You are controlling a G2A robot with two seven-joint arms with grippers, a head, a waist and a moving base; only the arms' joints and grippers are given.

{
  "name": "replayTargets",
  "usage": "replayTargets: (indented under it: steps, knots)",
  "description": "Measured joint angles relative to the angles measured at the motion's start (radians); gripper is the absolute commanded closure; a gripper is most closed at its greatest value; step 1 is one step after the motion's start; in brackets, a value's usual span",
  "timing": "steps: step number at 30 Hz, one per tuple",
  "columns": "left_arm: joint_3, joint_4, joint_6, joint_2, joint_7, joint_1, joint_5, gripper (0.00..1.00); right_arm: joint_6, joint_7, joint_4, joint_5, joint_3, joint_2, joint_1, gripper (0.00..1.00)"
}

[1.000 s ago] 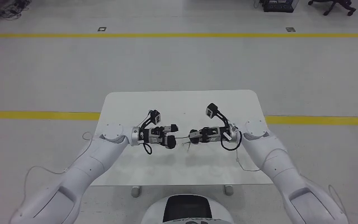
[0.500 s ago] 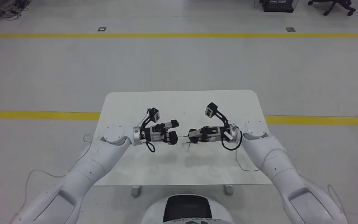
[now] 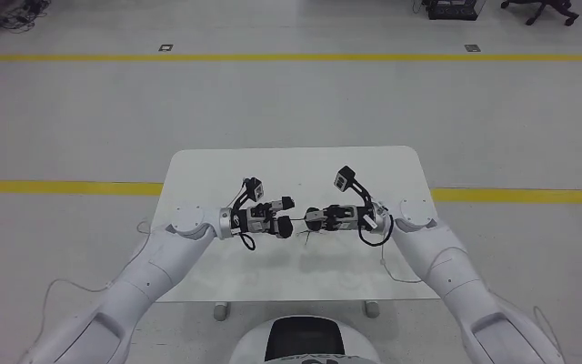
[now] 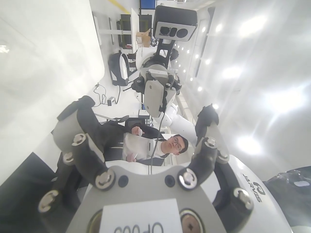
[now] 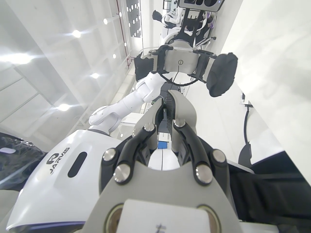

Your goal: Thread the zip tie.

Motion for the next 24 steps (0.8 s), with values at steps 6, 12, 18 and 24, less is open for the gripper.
replayTargets:
  steps: [6, 12, 18, 24]
  knots:
    - [-0.003, -0.002, 0.004, -0.001, -0.008, 0.003, 0.001, 0.0, 0.006, -0.002, 0.002, 0.002, -0.003, 0.001, 0.001, 1.0]
    - [-0.005, -0.006, 0.004, -0.003, -0.015, 0.006, 0.003, 0.0, 0.006, -0.001, 0.008, 0.007, -0.008, -0.001, 0.005, 1.0]
    - [-0.005, -0.006, 0.009, -0.006, -0.021, 0.007, 0.003, 0.0, 0.006, 0.001, 0.018, 0.013, -0.015, -0.003, 0.011, 1.0]
    - [-0.003, -0.006, 0.013, -0.009, -0.022, 0.007, 0.007, 0.0, 0.003, 0.002, 0.03, 0.018, -0.024, -0.006, 0.018, 1.0]
